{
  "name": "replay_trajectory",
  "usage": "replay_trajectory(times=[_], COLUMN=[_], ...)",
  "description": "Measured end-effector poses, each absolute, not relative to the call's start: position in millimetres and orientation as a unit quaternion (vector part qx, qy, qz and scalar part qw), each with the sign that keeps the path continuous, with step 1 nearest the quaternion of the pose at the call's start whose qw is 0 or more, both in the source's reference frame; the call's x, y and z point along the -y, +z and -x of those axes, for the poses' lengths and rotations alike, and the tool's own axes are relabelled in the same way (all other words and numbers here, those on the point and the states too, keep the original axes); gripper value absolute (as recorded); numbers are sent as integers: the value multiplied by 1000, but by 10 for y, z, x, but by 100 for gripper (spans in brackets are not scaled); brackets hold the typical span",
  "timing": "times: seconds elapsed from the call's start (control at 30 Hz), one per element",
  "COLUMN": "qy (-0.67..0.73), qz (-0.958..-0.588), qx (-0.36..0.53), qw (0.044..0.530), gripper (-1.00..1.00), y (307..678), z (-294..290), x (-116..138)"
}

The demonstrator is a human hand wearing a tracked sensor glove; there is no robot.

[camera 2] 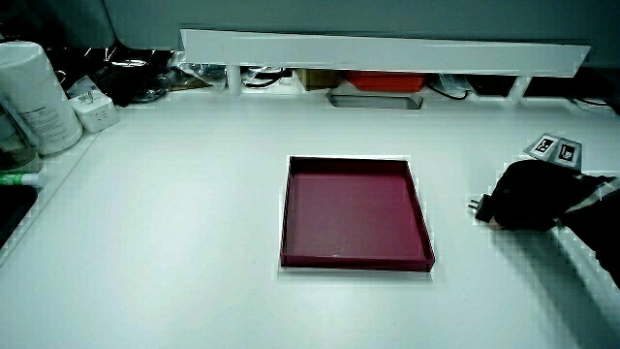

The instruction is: Pick charger from desk

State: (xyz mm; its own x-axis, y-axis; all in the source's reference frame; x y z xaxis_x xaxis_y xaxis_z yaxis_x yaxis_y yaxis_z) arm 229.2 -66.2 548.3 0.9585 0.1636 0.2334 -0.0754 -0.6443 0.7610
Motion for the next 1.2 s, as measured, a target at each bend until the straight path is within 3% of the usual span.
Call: replay_trajectory(times=[0.13, 0.6, 1.13, 1.17, 1.2], qy=[138, 161, 200, 204, 240], qz=[-900, -909, -916, -914, -890], qx=[-23, 5, 106, 115, 100], qw=[413, 384, 331, 330, 375], gripper=[100, 100, 100, 100, 100], y=[5455, 5295, 4492, 4456, 4590], z=[-2283, -2253, -1615, -1560, -1547], x=[660, 660, 780, 780, 793])
